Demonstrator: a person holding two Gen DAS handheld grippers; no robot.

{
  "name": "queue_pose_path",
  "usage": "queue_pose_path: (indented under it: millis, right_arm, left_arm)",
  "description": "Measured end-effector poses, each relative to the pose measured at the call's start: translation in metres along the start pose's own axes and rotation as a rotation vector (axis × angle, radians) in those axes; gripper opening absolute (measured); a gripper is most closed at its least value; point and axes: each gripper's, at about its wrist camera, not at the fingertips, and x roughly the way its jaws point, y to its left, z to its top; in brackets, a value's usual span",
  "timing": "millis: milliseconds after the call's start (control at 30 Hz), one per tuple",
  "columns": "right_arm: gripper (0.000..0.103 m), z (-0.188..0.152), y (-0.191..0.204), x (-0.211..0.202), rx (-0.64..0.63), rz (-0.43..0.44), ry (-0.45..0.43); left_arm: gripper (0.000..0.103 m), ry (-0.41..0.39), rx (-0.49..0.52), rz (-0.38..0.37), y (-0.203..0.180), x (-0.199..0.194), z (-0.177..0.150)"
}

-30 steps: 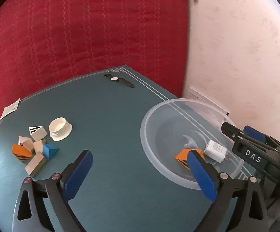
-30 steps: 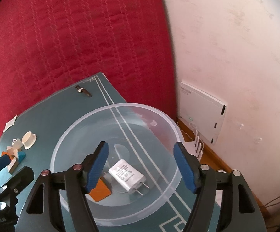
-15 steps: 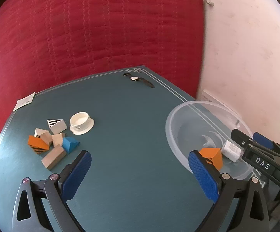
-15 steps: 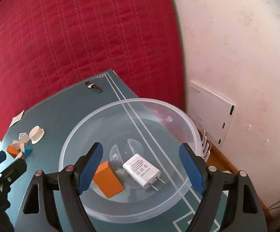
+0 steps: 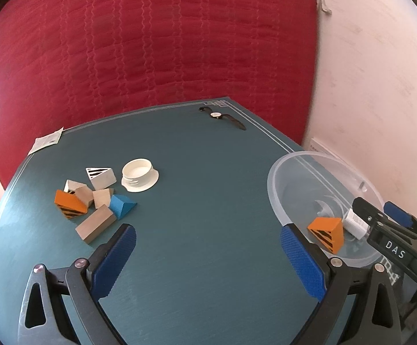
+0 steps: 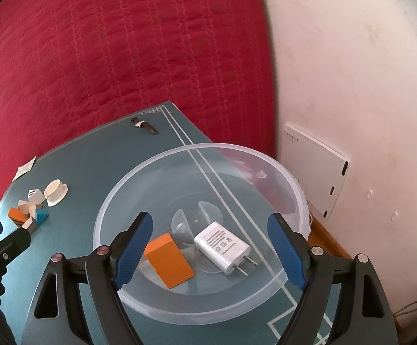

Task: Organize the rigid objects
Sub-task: 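Move both grippers away from the bowl back toward the blocks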

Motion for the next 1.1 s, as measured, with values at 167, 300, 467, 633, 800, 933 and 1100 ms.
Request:
queue_pose_path:
  millis: [167,300,467,633,800,933,1100]
  right_arm:
    - [0.083,-0.004,0.013,-0.006,-0.039,0.011,-0.019]
    - [0.083,-0.010,0.025,-0.010,-0.078,0.022,-0.029]
    - [0.083,-0.023,0.054,-0.017,-0.177,0.040,-0.047]
    - [0.083,-0.040,0.091,-0.028,-0.313,0.093,-0.066]
    - [0.083,-0.046,0.117,-0.026,-0.360,0.198,-0.010]
    - [0.083,-0.048,0.129,-0.011,-0.344,0.271,0.088]
    - [0.083,-0.050,0.152,-0.004,-0.383,0.326,0.135]
  left_arm:
    - [0.102,0.011,-0.021,0.012,0.011,0.001,-0.005]
    - [0.102,0.020,-0.040,0.033,0.024,0.001,-0.011]
    - [0.102,0.030,-0.084,0.071,0.048,0.001,-0.017]
    - [0.102,0.041,-0.136,0.125,0.081,0.001,-0.022]
    - [0.102,0.036,-0.167,0.194,0.117,-0.005,-0.024]
    - [0.102,0.034,-0.193,0.241,0.142,-0.011,-0.025]
    - [0.102,0.037,-0.217,0.284,0.167,-0.013,-0.026]
